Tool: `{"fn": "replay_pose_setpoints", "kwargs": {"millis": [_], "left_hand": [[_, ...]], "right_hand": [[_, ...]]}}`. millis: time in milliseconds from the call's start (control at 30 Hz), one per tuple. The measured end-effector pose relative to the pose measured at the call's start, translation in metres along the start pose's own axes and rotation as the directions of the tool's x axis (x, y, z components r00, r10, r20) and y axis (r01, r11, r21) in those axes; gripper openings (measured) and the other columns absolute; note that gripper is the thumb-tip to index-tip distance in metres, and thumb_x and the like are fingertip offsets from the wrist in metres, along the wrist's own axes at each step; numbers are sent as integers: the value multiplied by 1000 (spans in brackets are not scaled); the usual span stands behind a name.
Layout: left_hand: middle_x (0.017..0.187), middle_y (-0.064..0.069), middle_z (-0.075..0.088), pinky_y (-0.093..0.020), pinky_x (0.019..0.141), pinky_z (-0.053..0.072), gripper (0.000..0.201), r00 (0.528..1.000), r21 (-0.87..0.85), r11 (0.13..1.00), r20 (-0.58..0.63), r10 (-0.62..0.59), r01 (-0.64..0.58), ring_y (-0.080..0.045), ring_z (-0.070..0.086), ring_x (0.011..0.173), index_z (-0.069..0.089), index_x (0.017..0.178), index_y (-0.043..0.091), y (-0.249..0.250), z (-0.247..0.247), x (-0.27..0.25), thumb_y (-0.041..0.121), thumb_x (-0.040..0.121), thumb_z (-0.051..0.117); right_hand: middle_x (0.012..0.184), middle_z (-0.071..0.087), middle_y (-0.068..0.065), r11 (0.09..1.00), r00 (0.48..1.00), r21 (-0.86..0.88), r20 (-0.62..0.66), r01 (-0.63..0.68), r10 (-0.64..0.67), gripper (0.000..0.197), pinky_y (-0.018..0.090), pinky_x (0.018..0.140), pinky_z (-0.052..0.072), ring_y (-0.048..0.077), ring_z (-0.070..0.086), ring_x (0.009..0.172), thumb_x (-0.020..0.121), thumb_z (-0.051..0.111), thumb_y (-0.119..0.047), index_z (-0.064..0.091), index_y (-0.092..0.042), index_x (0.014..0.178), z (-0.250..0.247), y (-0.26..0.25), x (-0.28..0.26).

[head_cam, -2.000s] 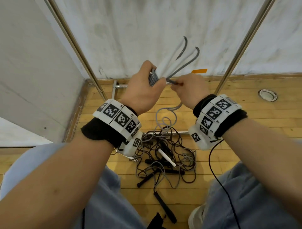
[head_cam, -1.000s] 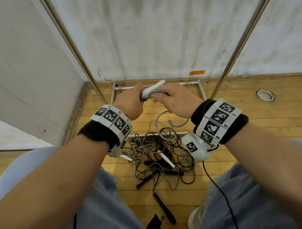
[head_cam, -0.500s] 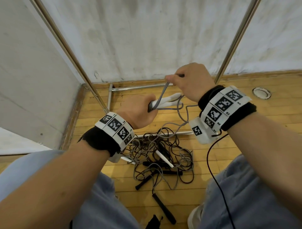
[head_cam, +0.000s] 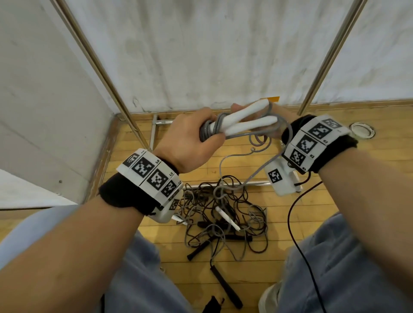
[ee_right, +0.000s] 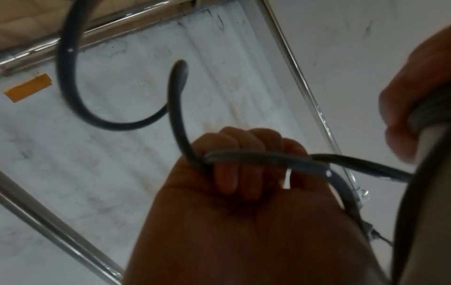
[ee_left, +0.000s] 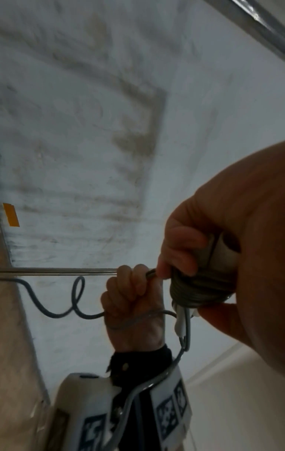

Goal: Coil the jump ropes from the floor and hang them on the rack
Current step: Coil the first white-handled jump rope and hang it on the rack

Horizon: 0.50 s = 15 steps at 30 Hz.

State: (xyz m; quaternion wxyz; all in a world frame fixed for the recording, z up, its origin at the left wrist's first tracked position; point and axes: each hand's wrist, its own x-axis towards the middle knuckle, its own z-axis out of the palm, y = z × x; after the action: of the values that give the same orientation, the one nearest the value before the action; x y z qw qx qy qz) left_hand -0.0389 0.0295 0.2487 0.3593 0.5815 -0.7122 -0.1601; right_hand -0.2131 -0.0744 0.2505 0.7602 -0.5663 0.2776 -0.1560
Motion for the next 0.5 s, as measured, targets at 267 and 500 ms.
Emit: {"fn": "replay_pose_setpoints", "kwargs": {"millis": [267, 500], "left_hand": [[72, 1, 65, -29, 50, 46, 22, 985, -336, 935, -77, -152, 118, -26, 64, 66, 49, 101, 33, 7, -5, 5, 29, 81, 56], [72, -6, 60, -19, 49, 38, 14, 952, -417, 886, -132, -278, 201, -9, 55, 52, 48, 93, 19, 3, -6, 13, 29, 84, 52]], "right_hand": [[45, 37, -11, 777, 975, -618, -222, -119, -28, 57, 21, 43, 28, 10, 27, 41, 91, 31, -63, 38, -25, 50, 16, 20, 14], [64, 44, -8, 756, 897, -654, -343, -14, -280, 30, 28, 57, 33, 9, 39, 55, 100, 33, -42, 50, -23, 85, 40, 32, 13]]}}
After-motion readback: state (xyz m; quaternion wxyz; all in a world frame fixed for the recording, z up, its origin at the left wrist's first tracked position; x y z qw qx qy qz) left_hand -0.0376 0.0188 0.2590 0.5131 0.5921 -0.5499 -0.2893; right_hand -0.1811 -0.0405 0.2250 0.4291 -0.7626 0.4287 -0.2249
